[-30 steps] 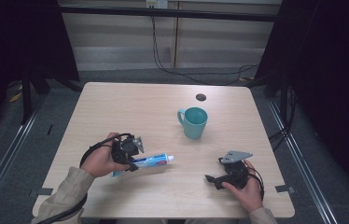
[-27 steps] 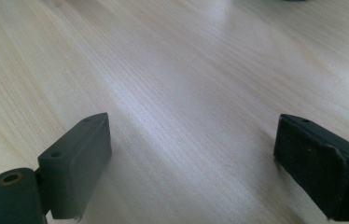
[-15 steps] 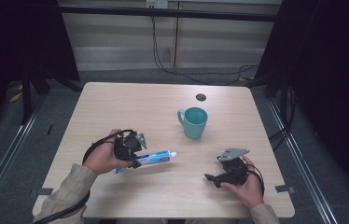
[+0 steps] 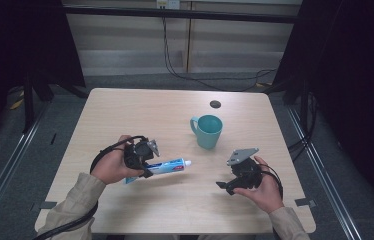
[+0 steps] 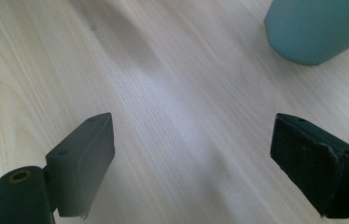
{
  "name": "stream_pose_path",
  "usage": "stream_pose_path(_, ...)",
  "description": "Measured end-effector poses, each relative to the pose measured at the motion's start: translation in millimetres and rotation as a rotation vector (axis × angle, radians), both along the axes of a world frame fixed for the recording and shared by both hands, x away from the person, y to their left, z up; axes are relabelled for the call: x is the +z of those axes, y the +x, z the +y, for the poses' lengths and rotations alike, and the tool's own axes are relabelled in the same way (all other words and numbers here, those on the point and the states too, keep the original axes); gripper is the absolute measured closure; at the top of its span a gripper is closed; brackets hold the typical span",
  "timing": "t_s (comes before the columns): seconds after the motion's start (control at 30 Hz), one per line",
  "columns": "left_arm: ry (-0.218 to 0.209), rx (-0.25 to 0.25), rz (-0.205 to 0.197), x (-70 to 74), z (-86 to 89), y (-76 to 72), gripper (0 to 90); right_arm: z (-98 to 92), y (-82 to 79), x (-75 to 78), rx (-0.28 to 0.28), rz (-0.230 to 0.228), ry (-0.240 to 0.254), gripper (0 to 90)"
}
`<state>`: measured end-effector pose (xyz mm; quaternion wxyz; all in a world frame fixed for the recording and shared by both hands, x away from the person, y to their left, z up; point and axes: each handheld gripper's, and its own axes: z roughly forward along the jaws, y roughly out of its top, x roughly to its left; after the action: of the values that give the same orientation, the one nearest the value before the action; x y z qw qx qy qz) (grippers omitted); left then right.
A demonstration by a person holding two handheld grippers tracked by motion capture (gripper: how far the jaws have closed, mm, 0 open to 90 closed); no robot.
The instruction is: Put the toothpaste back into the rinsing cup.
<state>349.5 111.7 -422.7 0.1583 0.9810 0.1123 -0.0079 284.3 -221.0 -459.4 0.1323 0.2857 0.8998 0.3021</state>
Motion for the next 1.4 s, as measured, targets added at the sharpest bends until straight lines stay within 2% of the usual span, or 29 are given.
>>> stream_pose_path(0.13,-0.003,-0.003,-0.004,3.0,-3.5,1.5,73.1,3.4,3.8,4.7,0.020,0.012,-0.018,13.9)
stream_pose_path(0.3,0.009,-0.013,-0.013,4.7,-9.9,2.1,73.1,7.1,6.5,10.6,0.048,0.005,-0.021,14.8)
stream_pose_path(0.63,-0.003,-0.022,-0.016,6.2,-18.8,3.2,73.1,21.0,13.3,30.4,0.113,-0.010,-0.071,17.1)
stream_pose_path(0.77,0.002,-0.026,-0.015,7.4,-20.5,3.2,73.1,24.4,14.5,35.6,0.124,-0.014,-0.065,17.5)
stream_pose_path(0.87,-0.011,-0.027,-0.014,7.7,-22.0,2.7,73.1,29.7,15.5,42.1,0.140,-0.027,-0.082,17.8)
stream_pose_path(0.93,-0.005,-0.034,-0.016,9.3,-25.5,2.2,73.1,31.5,16.7,44.7,0.148,-0.031,-0.088,17.8)
stream_pose_path(1.1,-0.014,-0.043,-0.021,11.2,-32.2,2.1,73.1,35.7,20.0,51.1,0.162,-0.035,-0.085,17.9)
stream_pose_path(1.4,-0.025,-0.065,-0.018,14.4,-45.1,0.2,73.1,47.0,22.1,56.1,0.198,-0.040,-0.098,19.0)
